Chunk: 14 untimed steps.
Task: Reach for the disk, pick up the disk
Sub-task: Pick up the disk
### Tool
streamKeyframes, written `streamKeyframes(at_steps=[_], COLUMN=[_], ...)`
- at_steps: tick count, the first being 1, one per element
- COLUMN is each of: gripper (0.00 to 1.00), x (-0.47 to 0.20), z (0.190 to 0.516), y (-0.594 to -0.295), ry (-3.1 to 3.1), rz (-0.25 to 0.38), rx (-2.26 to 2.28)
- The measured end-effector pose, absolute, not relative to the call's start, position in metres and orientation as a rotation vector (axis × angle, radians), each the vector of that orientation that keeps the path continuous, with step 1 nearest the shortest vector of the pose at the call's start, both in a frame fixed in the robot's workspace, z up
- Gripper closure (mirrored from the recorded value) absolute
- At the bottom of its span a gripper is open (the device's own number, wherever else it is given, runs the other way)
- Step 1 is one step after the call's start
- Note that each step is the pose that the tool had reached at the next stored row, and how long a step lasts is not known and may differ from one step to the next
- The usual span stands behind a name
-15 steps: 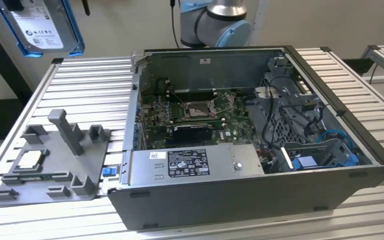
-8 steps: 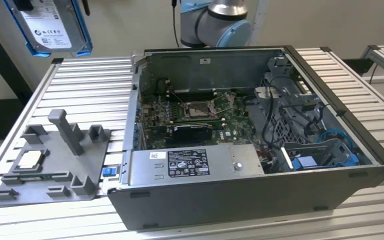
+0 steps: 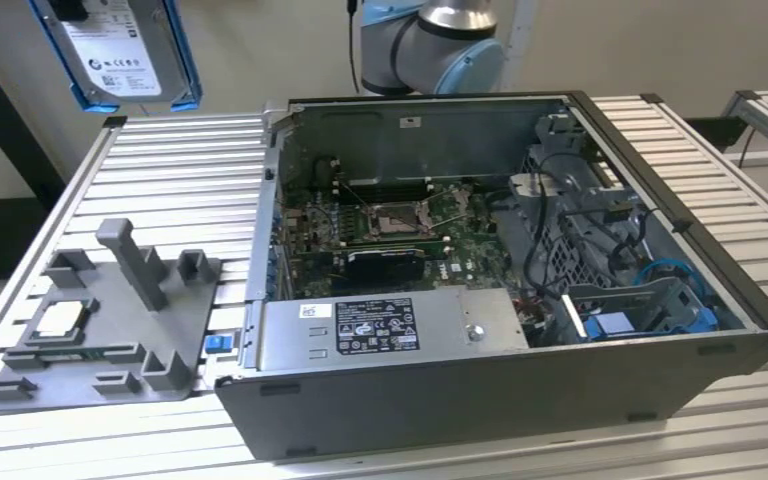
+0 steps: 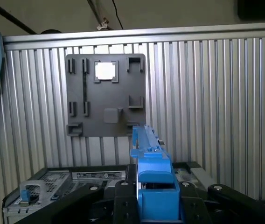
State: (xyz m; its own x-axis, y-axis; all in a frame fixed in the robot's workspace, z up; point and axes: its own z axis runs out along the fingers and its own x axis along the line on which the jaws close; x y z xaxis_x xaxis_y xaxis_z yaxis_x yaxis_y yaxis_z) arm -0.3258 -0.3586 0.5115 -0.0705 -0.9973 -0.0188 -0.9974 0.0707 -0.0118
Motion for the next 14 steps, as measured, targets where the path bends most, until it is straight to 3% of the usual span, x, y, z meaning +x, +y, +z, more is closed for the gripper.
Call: streamKeyframes(at_steps=[14], gripper=[1.0], x=[-0.299], z=[0.512], y=[-0.359], ry=[2.283], rz=[0.007], rx=[-2.127])
